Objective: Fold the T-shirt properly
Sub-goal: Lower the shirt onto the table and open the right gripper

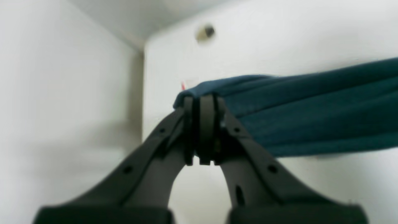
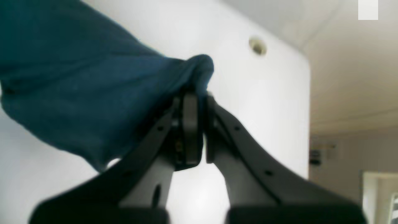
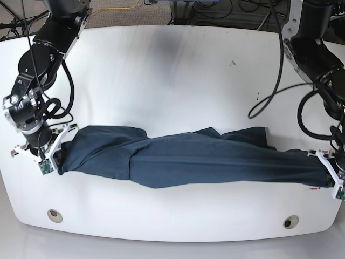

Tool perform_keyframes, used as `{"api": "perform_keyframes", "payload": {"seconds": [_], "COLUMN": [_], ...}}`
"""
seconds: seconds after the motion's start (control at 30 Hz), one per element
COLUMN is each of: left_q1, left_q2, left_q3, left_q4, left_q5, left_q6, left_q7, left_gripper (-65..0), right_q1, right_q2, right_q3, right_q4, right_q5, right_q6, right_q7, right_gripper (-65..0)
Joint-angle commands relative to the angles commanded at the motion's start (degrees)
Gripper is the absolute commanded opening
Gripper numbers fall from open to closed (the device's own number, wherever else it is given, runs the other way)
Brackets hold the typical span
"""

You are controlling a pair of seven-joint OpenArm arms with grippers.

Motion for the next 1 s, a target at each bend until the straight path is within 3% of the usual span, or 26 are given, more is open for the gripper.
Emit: {"api": "perform_keyframes", "payload": {"seconds": [0.13, 0.6, 0.73, 1.0], "left_q1": [6.2, 23.6, 28.4, 33.3], "left_q2": [0.1, -0.4, -2.5, -2.5], "left_q3": [0.0, -4.1, -4.1, -4.2], "left_q4": [1.1, 1.3, 1.1, 1.0], "left_q5": [-0.1, 0.3, 0.3, 0.3], "left_q6": [0.0, 0.0, 0.0, 0.0], "left_q7": [0.0, -0.2, -0.4, -0.5], "left_gripper": [-65.0, -65.0, -65.0, -65.0], "right_q1": [-4.4, -15.9, -18.9, -24.1], "right_q2": [-3.1, -9.1, -9.9, -11.2], "right_q3": [0.3, 0.3, 0.3, 0.3], "right_q4": [1.1, 1.5, 1.4, 1.2], "right_q5": [-0.1, -0.2, -0.3, -0.4], "right_q6": [0.00, 0.00, 0.00, 0.00], "right_q7": [0.0, 0.1, 0.2, 6.1], "right_gripper": [-65.0, -65.0, -65.0, -65.0]}}
